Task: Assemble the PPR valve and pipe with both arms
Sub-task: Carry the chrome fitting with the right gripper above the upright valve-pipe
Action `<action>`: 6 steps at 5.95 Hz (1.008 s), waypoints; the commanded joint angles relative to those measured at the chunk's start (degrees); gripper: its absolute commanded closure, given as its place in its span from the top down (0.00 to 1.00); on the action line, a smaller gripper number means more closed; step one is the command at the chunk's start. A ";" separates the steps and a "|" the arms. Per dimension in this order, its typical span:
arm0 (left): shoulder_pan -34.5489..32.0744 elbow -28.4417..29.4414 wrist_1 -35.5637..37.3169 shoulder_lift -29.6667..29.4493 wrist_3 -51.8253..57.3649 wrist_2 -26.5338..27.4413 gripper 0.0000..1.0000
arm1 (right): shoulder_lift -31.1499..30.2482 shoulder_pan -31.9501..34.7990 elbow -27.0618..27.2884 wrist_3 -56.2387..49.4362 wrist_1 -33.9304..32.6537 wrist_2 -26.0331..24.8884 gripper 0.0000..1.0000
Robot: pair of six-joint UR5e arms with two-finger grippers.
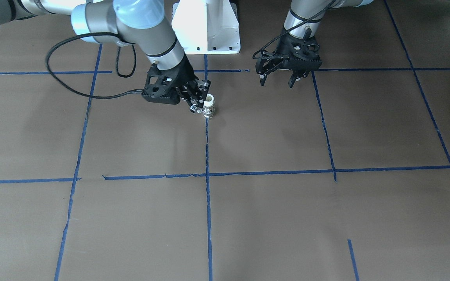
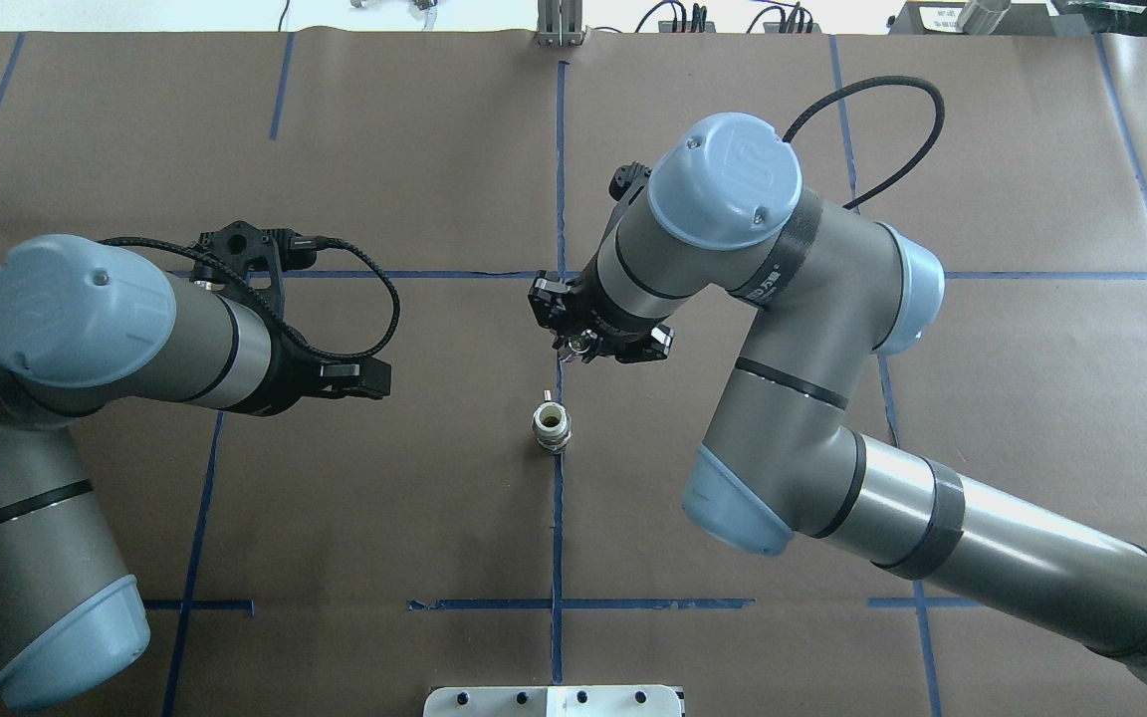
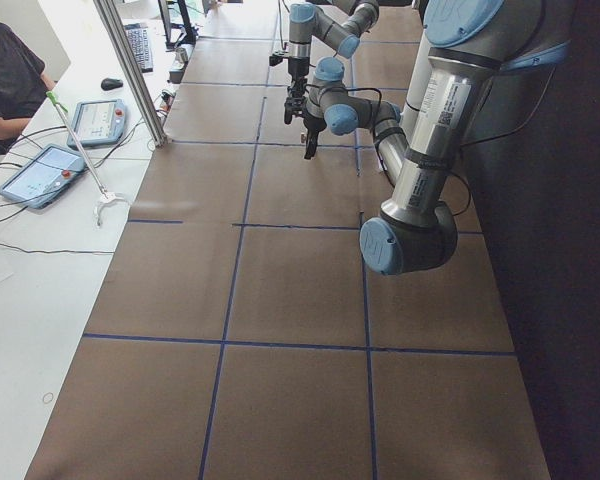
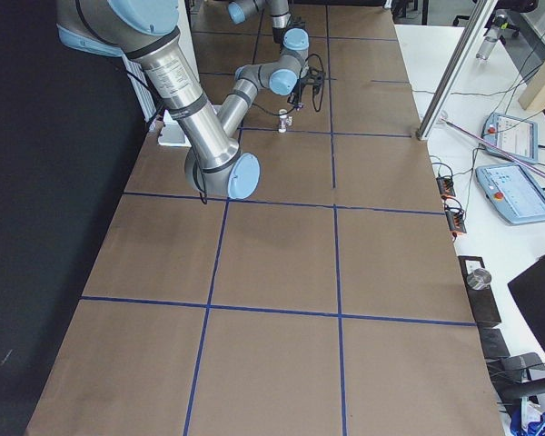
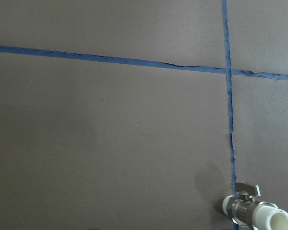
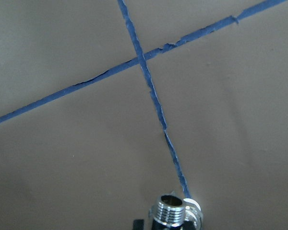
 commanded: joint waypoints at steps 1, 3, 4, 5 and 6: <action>-0.09 -0.78 0.00 0.75 0.28 0.00 0.91 | 0.36 -2.70 -0.11 2.55 -0.05 -2.20 0.00; -0.01 -0.78 0.00 0.75 0.20 0.00 0.92 | -0.17 -4.11 -0.11 2.81 -0.14 -2.30 0.00; -0.01 -0.69 0.00 0.75 0.20 0.00 0.92 | -0.17 -4.20 -0.02 2.90 -0.14 -2.30 0.00; -0.09 -0.78 0.00 0.75 0.11 0.00 0.92 | -0.34 -4.55 -0.11 2.90 -0.14 -2.30 0.00; -0.09 -0.78 0.00 0.75 0.02 0.00 0.92 | -0.35 -4.55 -0.11 2.90 -0.14 -2.30 0.00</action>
